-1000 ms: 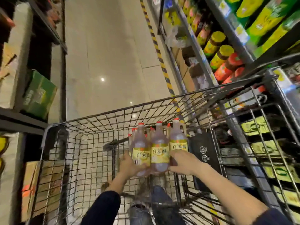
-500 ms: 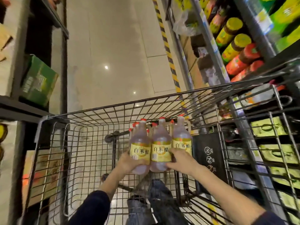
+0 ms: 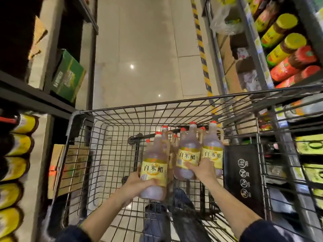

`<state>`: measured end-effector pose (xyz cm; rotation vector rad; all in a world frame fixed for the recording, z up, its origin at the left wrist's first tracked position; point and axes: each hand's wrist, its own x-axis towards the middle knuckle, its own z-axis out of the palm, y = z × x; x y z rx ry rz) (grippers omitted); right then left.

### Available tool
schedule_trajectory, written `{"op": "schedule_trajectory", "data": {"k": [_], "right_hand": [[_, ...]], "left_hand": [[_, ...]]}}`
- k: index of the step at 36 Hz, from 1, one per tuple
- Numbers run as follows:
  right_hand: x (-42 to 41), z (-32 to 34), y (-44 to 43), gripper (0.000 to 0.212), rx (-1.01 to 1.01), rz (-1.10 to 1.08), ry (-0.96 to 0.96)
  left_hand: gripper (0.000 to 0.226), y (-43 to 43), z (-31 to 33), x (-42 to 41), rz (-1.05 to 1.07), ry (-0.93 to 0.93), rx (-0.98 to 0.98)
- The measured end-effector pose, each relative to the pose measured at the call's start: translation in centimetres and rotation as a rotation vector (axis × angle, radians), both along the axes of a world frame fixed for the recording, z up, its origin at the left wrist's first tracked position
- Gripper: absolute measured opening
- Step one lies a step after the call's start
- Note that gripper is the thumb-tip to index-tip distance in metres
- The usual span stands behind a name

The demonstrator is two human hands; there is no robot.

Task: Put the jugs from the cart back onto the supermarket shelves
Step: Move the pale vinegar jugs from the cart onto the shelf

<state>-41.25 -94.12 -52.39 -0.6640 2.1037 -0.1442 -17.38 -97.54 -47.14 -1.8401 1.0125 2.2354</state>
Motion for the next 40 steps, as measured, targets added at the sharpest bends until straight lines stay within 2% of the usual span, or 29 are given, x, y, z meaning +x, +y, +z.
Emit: {"op": "schedule_trajectory", "data": {"k": [8, 12, 17, 20, 24, 26, 33, 37, 40], "right_hand": [[3.1, -0.2, -2.2, 0.046, 0.004, -0.21, -0.192], [4.9, -0.7, -3.1, 0.046, 0.021, -0.328, -0.192], [5.2, -4.2, -2.8, 0.07, 0.019, -0.237, -0.179], [5.4, -2.0, -3.6, 0.063, 0.043, -0.242, -0.222], [4.9, -1.6, -3.9, 0.049, 0.043, -0.286, -0.251], [4.7, -1.7, -4.0, 0.047, 0.04, -0.313, -0.263], [4.0, -1.6, -4.0, 0.055, 0.068, -0.317, -0.308], [3.5, -0.9, -3.7, 0.05, 0.058, -0.368, -0.425], [3.3, 0.3, -3.1, 0.056, 0.03, -0.41, -0.499]], "left_hand": [[0.091, 0.0, 1.1, 1.6, 0.089, -0.033, -0.031], [0.085, 0.0, 1.9, 1.8, 0.139, -0.01, -0.052], [0.079, 0.3, 1.7, 2.2, 0.17, -0.044, -0.061], [0.064, 0.5, 1.2, 2.4, 0.178, -0.078, -0.049], [0.028, 0.9, 0.9, 2.1, 0.172, -0.103, -0.045], [0.023, 1.1, 0.9, 2.0, 0.167, -0.102, -0.043], [0.03, 1.1, 1.3, 1.8, 0.182, -0.098, -0.047], [0.037, 1.0, 2.1, 1.8, 0.189, -0.057, -0.047], [0.071, 0.9, 3.0, 2.0, 0.189, -0.042, -0.059]]}}
